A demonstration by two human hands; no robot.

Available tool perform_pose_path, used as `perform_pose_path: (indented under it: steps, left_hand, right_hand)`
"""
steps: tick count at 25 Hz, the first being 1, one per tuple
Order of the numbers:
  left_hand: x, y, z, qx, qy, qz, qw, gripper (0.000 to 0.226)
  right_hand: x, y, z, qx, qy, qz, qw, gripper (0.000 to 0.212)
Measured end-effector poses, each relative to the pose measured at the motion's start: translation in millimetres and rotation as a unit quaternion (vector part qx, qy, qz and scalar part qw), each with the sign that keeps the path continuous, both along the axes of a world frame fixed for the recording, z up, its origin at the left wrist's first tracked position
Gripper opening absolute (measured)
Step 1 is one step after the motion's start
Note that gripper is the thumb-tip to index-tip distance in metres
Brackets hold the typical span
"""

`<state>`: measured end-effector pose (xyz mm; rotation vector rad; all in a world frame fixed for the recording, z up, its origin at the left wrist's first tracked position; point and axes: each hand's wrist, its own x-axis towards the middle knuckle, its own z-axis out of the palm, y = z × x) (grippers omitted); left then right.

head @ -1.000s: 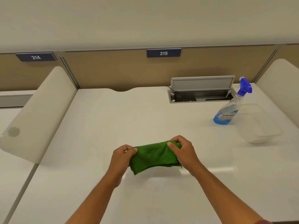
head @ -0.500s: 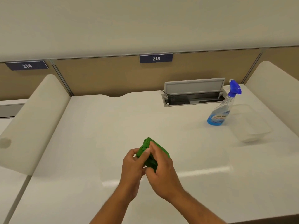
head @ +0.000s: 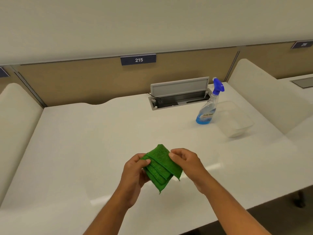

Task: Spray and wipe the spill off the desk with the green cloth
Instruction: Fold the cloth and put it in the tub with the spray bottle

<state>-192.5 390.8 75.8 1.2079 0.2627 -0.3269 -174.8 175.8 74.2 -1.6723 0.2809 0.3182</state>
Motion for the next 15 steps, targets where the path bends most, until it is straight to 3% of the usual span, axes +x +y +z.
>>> perform_pose_path:
  steps: [4,8,10,15]
  left_hand:
    - [17,-33,-3,-0.025,0.012,-0.001,1.0,0.022]
    - [39,-89,-10,0.002,0.005,-0.01,1.0,0.02]
    - [54,-126,-14,0.06,-0.013,-0.043,0.997,0.018]
    - [100,-216,-21,0.23,-0.052,-0.118,0.965,0.021]
  right_hand:
    - [-8,-29,-24,0.259,0.077,0.003,0.963,0.05]
    - [-1,-67,-27,0.353,0.068,-0.116,0.926,0.047]
    - [14,-99,-25,0.356,0.054,-0.163,0.919,0.038]
    - [62,-206,-15,0.202,-0.002,-0.229,0.952,0.022]
